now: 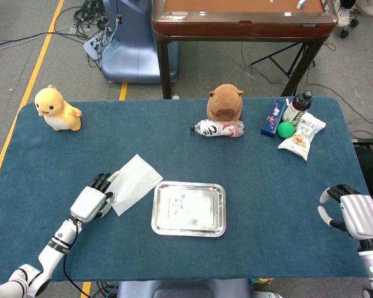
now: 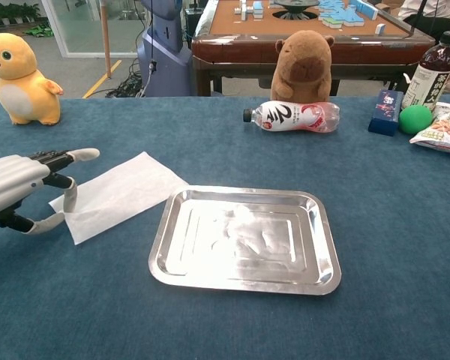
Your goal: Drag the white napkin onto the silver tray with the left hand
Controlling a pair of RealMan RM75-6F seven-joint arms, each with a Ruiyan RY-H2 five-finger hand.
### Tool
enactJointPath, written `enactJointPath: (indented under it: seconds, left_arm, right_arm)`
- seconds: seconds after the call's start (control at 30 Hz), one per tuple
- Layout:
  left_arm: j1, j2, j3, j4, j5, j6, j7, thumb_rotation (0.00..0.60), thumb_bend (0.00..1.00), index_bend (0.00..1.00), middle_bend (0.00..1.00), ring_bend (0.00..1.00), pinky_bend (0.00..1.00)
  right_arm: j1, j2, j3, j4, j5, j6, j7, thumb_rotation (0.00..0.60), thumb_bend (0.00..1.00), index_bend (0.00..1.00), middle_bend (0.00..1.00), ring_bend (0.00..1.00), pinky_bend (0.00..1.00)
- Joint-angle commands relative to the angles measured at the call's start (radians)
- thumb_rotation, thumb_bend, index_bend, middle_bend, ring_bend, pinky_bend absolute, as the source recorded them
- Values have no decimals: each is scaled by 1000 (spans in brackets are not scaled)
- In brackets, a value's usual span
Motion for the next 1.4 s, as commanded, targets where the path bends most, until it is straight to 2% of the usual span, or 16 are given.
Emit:
enactJointPath:
  seconds: [0.03,0.4,0.73,1.4]
  left_arm:
    - [7,6,-3,-9,3,24,-22,600,407,626,0,0,85]
    - [26,85,-18,-156,-4,75,-52,600,407,648,0,0,87]
    - [26,141,-10,-287,28,96,-7,600,407,651,0,0,92]
    - [15,108,38,-290,157,170,23,600,407,652,0,0,92]
  right_arm:
    - [-1,1,1,0,0,2,3,600,355,526,496,322,487]
    - [0,0,0,0,-1,2,1,600,355,526,496,322,487]
    - [-4,3,-1,-8,-15,15,4,600,355,526,496,322,487]
    - [-23,30,-5,-37,-63,72,27,600,355,526,496,322,487]
